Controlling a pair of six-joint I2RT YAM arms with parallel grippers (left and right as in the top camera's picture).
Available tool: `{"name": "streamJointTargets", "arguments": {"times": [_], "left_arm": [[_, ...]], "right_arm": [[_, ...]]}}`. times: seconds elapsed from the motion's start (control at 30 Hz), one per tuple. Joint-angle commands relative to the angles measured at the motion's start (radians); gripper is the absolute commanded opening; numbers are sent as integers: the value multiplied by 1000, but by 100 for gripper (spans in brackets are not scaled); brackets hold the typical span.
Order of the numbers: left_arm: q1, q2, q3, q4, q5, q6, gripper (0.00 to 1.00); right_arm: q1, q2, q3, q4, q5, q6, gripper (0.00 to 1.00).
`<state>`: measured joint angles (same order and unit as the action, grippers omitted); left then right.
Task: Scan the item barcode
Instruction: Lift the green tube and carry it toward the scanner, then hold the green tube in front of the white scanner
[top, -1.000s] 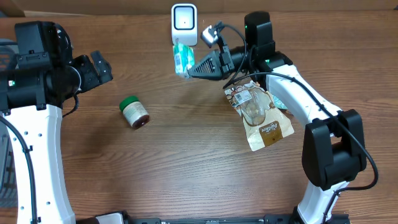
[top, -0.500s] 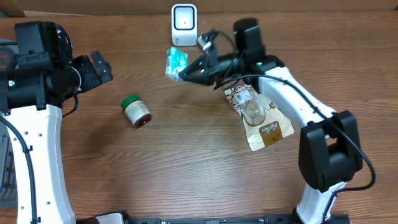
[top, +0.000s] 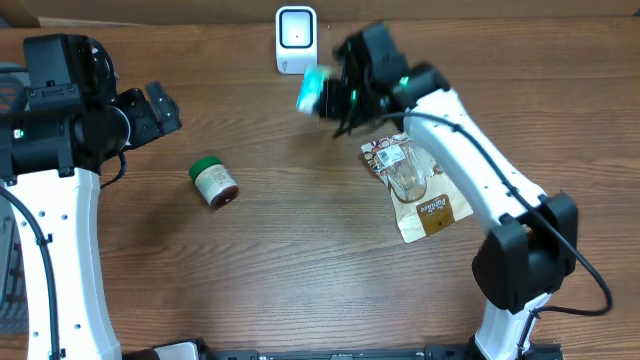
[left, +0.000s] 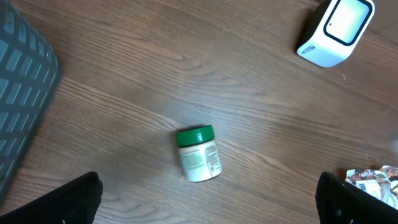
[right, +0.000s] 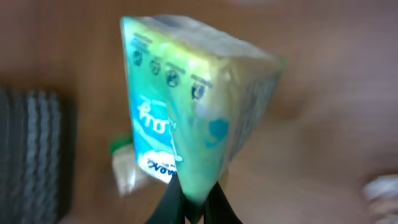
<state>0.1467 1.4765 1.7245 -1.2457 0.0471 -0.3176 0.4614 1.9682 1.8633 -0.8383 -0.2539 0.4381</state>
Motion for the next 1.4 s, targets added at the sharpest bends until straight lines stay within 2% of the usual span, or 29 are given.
{"name": "streamJointTargets", "arguments": {"times": [0.0, 0.1, 0.23, 0.33, 0.43, 0.57, 0.6, 0.7, 0.93, 1.37], "left_arm": [[5, -12, 15, 0, -6, 8, 100], [5, -12, 15, 0, -6, 8, 99], [5, -12, 15, 0, -6, 8, 100], [5, -12, 15, 0, -6, 8, 100], [5, -12, 15, 0, -6, 8, 100], [5, -12, 15, 0, -6, 8, 99], [5, -12, 15, 0, -6, 8, 100], [5, -12, 15, 0, -6, 8, 99], [5, -12, 15, 0, -6, 8, 100], [5, -12, 15, 0, -6, 8, 99]], "right_arm": [[24, -27, 150, 16, 404, -117, 4], [52, -26, 166, 138, 576, -253, 4], [84, 39, 166, 398, 749, -532, 4], [90, 131, 166, 623, 786, -776, 4], [90, 213, 166, 760, 792, -975, 4], [94, 329, 166, 876, 798, -1268, 4], [94, 375, 166, 906, 800, -1380, 4], [94, 448, 166, 967, 803, -1514, 4], [92, 554, 166, 1100, 786, -1536, 4], [94, 576, 165, 1064, 735, -1536, 4]]}}
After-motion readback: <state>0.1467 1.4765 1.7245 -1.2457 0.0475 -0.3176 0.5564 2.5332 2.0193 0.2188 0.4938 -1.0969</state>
